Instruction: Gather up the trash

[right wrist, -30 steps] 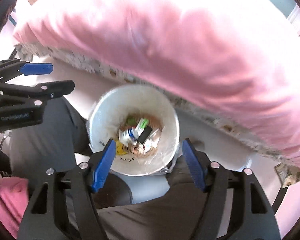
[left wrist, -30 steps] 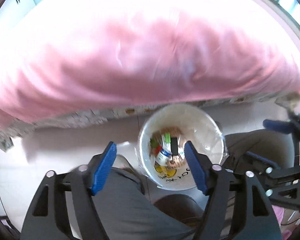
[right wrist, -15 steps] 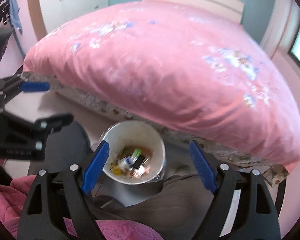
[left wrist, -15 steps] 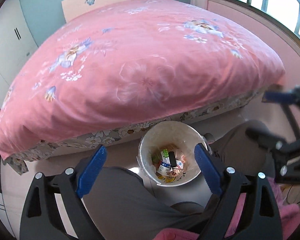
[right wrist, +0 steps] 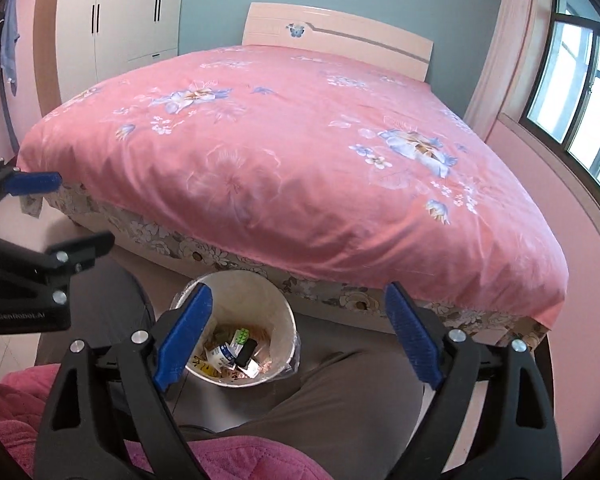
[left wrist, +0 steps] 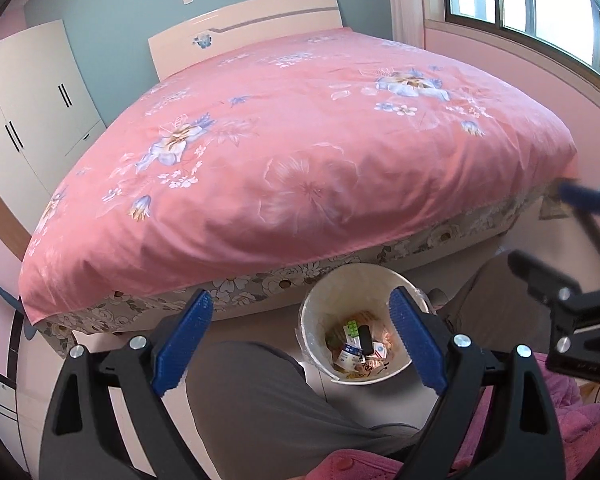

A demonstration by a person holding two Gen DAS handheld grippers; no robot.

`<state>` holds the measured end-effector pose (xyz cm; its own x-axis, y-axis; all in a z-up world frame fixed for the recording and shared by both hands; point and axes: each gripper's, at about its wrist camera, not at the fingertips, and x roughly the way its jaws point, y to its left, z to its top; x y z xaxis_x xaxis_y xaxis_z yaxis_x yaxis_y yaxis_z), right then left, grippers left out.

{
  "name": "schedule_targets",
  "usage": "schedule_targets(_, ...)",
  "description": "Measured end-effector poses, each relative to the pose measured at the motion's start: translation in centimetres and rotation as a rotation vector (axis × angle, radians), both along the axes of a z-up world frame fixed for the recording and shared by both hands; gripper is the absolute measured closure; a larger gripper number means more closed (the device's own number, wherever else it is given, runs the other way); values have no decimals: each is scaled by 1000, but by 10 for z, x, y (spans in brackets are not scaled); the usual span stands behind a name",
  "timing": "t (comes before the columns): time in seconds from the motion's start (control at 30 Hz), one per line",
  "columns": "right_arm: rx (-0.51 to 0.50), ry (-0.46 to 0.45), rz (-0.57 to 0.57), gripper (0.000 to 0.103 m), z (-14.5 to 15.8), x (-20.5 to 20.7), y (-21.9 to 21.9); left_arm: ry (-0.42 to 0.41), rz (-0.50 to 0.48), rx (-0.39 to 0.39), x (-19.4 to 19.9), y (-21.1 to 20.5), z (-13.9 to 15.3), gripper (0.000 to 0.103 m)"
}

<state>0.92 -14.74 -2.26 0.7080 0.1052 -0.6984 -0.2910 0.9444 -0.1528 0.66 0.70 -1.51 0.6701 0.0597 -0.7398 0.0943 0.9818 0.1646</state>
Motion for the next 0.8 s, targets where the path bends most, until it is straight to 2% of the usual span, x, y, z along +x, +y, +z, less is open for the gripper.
schedule_targets(0.8,89,1,-52,16,5,-6,-13,-32,-19,-6,-12,-11,6,11)
